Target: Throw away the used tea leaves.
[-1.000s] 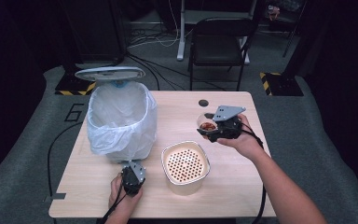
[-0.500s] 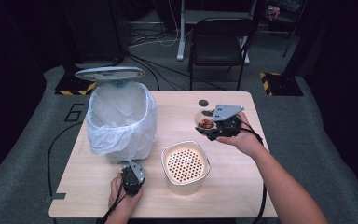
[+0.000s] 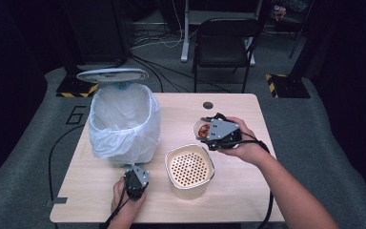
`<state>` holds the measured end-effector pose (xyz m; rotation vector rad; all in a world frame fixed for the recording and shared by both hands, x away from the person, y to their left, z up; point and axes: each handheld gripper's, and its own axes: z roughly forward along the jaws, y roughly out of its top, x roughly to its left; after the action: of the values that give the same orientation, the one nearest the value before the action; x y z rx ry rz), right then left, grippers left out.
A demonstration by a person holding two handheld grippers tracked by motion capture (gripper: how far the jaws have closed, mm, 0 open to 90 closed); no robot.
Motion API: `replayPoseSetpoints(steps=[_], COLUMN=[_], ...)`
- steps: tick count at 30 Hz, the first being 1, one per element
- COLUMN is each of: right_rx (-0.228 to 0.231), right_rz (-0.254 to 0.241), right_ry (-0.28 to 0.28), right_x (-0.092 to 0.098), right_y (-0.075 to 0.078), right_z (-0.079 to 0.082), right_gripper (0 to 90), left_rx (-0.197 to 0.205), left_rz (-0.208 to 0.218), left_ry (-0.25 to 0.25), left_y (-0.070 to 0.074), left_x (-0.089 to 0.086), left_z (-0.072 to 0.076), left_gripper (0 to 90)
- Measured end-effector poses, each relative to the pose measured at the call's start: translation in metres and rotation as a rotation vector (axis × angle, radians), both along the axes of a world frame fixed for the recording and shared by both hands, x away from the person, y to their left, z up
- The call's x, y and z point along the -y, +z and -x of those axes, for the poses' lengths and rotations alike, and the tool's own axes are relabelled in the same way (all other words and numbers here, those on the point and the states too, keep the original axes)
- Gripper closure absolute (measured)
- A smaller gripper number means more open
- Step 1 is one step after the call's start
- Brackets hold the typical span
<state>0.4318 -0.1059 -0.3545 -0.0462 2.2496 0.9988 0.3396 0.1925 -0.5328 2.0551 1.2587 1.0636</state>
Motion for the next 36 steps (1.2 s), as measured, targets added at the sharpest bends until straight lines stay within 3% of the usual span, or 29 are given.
replayPoseSetpoints(steps=[6, 9, 12, 13, 16, 21, 31, 32, 33, 36], right_rx=[0.094, 0.161, 0.192, 0.231, 0.321, 0.415, 0.718, 0.79, 0.833, 0.925], right_rz=[0.091, 0.166, 0.205, 0.258, 0.333, 0.429, 0.669, 0.703, 0.734, 0.773], right_ry=[0.023, 0.038, 0.048, 0.062, 0.084, 0.105, 0.184, 0.204, 0.211, 0.24], right_x=[-0.01, -0.017, -0.021, -0.025, -0.031, -0.038, -0.048, -0.049, -0.05, -0.051], right_y=[-0.003, -0.005, -0.006, -0.007, -0.008, -0.014, -0.03, -0.032, -0.034, -0.044], right_z=[0.012, 0.02, 0.025, 0.03, 0.037, 0.043, 0.06, 0.062, 0.065, 0.07], right_gripper=[37.6, 37.7, 37.7, 37.9, 38.3, 38.6, 40.0, 40.0, 40.0, 40.2], left_rx=[0.002, 0.002, 0.002, 0.002, 0.002, 0.0, 0.002, 0.003, 0.003, 0.005], left_rz=[0.002, 0.001, 0.001, 0.002, 0.002, -0.001, 0.001, 0.001, 0.001, -0.004], left_ry=[-0.001, -0.001, -0.002, -0.001, -0.002, 0.0, -0.001, -0.001, -0.001, 0.003], left_y=[0.0, 0.0, 0.0, 0.0, 0.0, 0.0, 0.0, 0.0, 0.0, 0.0], left_x=[0.0, 0.0, 0.0, 0.0, 0.0, 0.0, 0.0, 0.0, 0.0, 0.0], left_z=[0.0, 0.0, 0.0, 0.0, 0.0, 0.0, 0.0, 0.0, 0.0, 0.0], left_gripper=[62.1, 62.1, 62.1, 62.1, 62.1, 62.1, 62.1, 62.1, 62.1, 62.1])
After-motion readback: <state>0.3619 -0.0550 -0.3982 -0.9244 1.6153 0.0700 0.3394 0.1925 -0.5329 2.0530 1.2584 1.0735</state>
